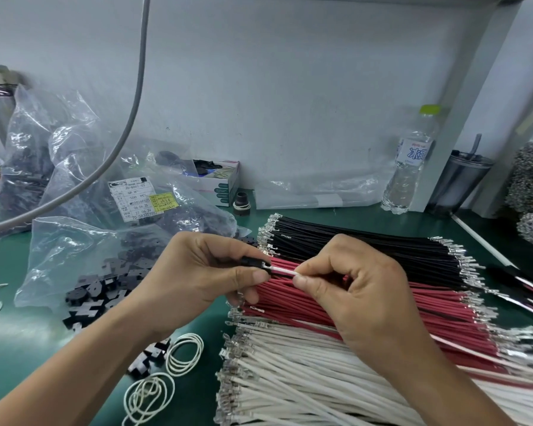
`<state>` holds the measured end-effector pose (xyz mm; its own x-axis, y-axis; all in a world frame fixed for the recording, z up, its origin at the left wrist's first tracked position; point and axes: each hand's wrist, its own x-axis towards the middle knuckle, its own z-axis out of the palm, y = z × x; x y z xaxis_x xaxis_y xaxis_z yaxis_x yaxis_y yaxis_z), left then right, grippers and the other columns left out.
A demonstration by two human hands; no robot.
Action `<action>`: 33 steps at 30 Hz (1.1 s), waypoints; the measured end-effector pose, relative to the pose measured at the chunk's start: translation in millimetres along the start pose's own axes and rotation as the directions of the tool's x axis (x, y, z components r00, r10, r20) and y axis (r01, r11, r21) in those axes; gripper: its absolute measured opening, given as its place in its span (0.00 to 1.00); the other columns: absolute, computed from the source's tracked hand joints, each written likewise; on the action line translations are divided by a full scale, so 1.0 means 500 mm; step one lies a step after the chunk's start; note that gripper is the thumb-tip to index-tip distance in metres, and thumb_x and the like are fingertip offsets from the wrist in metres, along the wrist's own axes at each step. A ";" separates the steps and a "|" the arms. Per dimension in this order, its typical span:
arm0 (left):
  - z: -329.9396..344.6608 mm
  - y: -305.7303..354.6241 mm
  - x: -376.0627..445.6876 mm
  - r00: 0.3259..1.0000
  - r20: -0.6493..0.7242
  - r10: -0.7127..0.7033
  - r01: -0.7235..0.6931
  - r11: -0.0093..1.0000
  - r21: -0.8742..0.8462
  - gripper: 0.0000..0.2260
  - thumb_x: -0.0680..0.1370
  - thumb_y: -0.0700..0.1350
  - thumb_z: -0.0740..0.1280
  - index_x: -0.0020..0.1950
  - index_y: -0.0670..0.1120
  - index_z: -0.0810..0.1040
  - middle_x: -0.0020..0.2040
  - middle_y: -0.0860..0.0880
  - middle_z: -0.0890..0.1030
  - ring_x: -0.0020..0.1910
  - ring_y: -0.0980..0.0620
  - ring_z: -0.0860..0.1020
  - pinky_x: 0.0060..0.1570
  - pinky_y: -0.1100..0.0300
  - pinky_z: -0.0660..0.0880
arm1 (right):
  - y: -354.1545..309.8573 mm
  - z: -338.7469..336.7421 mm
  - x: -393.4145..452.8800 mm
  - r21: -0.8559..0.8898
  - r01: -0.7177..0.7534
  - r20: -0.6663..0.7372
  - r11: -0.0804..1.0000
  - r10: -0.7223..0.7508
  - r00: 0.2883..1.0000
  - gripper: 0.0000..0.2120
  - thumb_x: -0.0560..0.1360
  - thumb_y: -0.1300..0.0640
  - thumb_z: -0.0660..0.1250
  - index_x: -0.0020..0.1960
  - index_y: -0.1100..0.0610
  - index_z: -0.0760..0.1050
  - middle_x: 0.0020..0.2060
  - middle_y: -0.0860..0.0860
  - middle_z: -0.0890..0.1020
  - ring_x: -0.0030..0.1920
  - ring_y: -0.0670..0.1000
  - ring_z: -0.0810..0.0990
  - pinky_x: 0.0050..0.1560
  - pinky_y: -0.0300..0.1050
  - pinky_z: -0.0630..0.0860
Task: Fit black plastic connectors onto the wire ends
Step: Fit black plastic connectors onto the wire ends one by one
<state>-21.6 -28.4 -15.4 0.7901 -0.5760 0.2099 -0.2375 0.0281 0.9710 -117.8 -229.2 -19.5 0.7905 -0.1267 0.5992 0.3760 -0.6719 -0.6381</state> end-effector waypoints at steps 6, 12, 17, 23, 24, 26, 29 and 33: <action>0.003 -0.005 0.000 0.998 0.062 -0.003 -0.004 0.993 0.120 0.09 0.71 0.42 0.77 0.50 0.47 0.89 0.36 0.40 0.86 0.31 0.50 0.83 0.31 0.63 0.77 | -0.003 0.012 -0.007 -0.149 0.146 0.015 0.978 -0.145 0.989 0.03 0.73 0.56 0.73 0.41 0.53 0.83 0.37 0.42 0.76 0.38 0.47 0.79 0.37 0.44 0.75; 0.001 -0.004 0.003 1.000 0.016 0.011 -0.013 0.993 0.114 0.09 0.69 0.45 0.78 0.48 0.51 0.89 0.34 0.42 0.86 0.31 0.50 0.83 0.30 0.63 0.77 | 0.006 0.005 -0.004 -0.133 0.093 0.034 0.987 -0.089 0.995 0.03 0.74 0.52 0.74 0.42 0.49 0.84 0.38 0.42 0.78 0.41 0.48 0.79 0.39 0.46 0.76; -0.002 -0.001 0.000 0.998 0.044 0.041 -0.046 0.990 0.132 0.08 0.70 0.42 0.78 0.48 0.47 0.89 0.35 0.41 0.86 0.31 0.50 0.83 0.31 0.64 0.76 | -0.002 0.018 -0.006 -0.099 0.120 0.019 0.988 -0.119 0.993 0.05 0.73 0.55 0.72 0.39 0.53 0.83 0.36 0.43 0.76 0.37 0.48 0.78 0.36 0.41 0.73; 0.002 0.002 -0.002 0.991 0.079 0.108 -0.117 0.986 0.122 0.07 0.70 0.37 0.77 0.47 0.44 0.89 0.36 0.43 0.86 0.32 0.48 0.84 0.34 0.67 0.77 | 0.002 0.032 -0.014 -0.086 0.136 0.004 0.987 -0.136 0.991 0.05 0.74 0.57 0.73 0.40 0.55 0.83 0.36 0.43 0.75 0.37 0.47 0.77 0.36 0.36 0.71; 0.002 0.001 -0.001 0.990 0.073 0.117 -0.125 0.984 0.124 0.07 0.70 0.38 0.77 0.47 0.44 0.89 0.37 0.42 0.86 0.33 0.47 0.85 0.35 0.67 0.77 | 0.002 0.033 -0.014 -0.082 0.139 0.002 0.987 -0.139 0.990 0.04 0.74 0.57 0.72 0.40 0.55 0.83 0.36 0.43 0.76 0.37 0.47 0.77 0.36 0.36 0.72; 0.000 0.000 0.000 0.990 0.071 0.123 -0.130 0.985 0.114 0.08 0.70 0.39 0.77 0.48 0.45 0.89 0.38 0.42 0.87 0.34 0.46 0.85 0.35 0.66 0.78 | 0.003 0.028 -0.012 -0.078 0.146 0.013 0.986 -0.145 0.989 0.04 0.74 0.56 0.72 0.41 0.55 0.83 0.37 0.42 0.76 0.37 0.47 0.77 0.36 0.36 0.72; -0.006 -0.006 0.002 0.992 0.047 0.116 -0.120 0.990 0.072 0.08 0.69 0.42 0.77 0.48 0.46 0.89 0.37 0.41 0.86 0.33 0.47 0.85 0.34 0.64 0.78 | 0.003 0.015 0.001 -0.157 0.179 0.009 0.971 -0.180 0.984 0.06 0.75 0.52 0.71 0.41 0.52 0.83 0.37 0.42 0.76 0.38 0.47 0.78 0.36 0.41 0.74; -0.011 -0.018 0.012 0.986 -0.071 0.151 -0.151 0.988 0.000 0.10 0.68 0.45 0.78 0.48 0.44 0.89 0.38 0.39 0.86 0.33 0.47 0.85 0.32 0.62 0.79 | 0.003 0.000 0.006 -0.389 0.190 0.028 0.901 -0.195 0.980 0.08 0.79 0.46 0.66 0.49 0.48 0.82 0.43 0.40 0.77 0.45 0.44 0.76 0.42 0.43 0.74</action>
<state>-11.6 -27.4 -22.1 0.7831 -0.5060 0.3616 -0.3543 0.1149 0.9280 -114.9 -230.5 -18.6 0.7153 0.0267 0.6984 0.3010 -0.9136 -0.2734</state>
